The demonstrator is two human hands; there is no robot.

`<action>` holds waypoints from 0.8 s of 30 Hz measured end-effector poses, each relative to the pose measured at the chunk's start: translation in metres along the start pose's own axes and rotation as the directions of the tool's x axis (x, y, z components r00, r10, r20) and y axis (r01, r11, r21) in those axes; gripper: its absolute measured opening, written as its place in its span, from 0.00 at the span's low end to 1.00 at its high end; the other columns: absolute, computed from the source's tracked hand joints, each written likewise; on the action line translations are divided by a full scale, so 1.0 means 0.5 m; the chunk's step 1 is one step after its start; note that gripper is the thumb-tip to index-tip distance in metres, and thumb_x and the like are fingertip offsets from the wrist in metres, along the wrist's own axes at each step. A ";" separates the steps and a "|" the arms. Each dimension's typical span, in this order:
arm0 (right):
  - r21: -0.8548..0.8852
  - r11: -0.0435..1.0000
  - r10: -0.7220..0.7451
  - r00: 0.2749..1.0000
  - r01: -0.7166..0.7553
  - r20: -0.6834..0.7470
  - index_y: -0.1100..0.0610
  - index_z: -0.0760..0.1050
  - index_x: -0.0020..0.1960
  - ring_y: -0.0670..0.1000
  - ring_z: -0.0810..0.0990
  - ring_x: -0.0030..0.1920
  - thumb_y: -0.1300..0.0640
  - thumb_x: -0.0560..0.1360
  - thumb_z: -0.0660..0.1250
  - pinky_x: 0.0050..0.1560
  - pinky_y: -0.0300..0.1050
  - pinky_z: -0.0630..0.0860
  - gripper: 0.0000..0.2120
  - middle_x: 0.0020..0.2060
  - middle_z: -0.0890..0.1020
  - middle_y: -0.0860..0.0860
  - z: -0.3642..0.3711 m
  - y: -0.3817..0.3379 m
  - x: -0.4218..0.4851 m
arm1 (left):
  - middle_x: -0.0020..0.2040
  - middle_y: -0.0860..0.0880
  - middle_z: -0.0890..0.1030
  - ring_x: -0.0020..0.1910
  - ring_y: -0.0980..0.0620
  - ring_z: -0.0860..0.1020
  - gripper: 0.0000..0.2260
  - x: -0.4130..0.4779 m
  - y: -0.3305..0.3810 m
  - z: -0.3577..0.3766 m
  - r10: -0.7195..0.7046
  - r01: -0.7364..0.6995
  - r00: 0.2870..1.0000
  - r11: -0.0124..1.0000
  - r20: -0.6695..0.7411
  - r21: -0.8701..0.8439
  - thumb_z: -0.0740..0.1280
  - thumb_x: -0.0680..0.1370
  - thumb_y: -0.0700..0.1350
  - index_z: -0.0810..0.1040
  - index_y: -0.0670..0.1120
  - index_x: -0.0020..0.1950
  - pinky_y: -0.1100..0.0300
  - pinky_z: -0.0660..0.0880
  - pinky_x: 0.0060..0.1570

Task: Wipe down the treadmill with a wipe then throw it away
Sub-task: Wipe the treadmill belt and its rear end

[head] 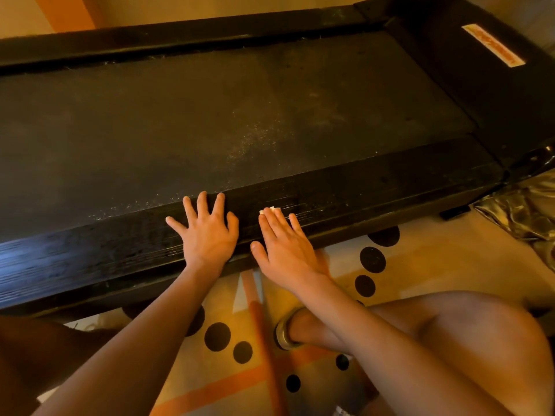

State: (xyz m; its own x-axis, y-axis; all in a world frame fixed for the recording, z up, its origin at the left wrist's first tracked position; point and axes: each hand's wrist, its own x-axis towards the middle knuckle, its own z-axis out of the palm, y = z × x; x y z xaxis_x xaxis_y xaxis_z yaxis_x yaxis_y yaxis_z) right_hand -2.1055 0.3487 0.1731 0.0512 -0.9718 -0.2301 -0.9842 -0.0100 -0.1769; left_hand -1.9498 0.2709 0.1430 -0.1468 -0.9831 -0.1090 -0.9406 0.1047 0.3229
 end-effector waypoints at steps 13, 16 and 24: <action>-0.081 0.997 0.022 1.000 -0.020 0.018 0.57 0.41 0.84 0.52 0.38 0.82 0.38 0.85 0.41 0.82 0.52 0.38 0.34 0.83 0.42 0.53 -0.039 0.053 0.076 | 0.83 0.45 0.54 0.82 0.37 0.46 0.26 -0.006 -0.005 0.003 0.017 -0.017 1.000 1.000 0.001 0.025 0.48 0.85 0.59 0.56 0.54 0.83 0.24 0.45 0.72; -0.067 0.998 -0.012 0.999 0.014 0.030 0.57 0.40 0.84 0.52 0.36 0.82 0.37 0.85 0.42 0.81 0.51 0.38 0.35 0.83 0.41 0.53 -0.017 0.050 0.009 | 0.83 0.44 0.54 0.82 0.36 0.46 0.26 -0.004 -0.004 0.007 0.024 -0.024 1.000 1.000 -0.003 0.021 0.49 0.85 0.58 0.56 0.53 0.83 0.24 0.46 0.72; -0.108 0.991 0.073 0.997 -0.073 -0.010 0.58 0.42 0.84 0.53 0.40 0.83 0.37 0.85 0.42 0.81 0.52 0.38 0.36 0.84 0.44 0.54 -0.041 0.078 0.138 | 0.83 0.45 0.54 0.82 0.37 0.46 0.26 -0.004 -0.003 0.006 0.023 -0.023 1.000 1.000 -0.004 0.019 0.48 0.85 0.59 0.55 0.54 0.83 0.25 0.45 0.73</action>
State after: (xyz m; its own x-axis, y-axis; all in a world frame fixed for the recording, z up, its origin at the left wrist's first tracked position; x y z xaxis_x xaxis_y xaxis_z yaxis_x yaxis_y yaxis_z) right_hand -2.1440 0.2765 0.1701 -0.0222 -0.9723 -0.2328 -0.9978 0.0360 -0.0553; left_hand -1.9491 0.2731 0.1400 -0.1675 -0.9810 -0.0974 -0.9427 0.1305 0.3072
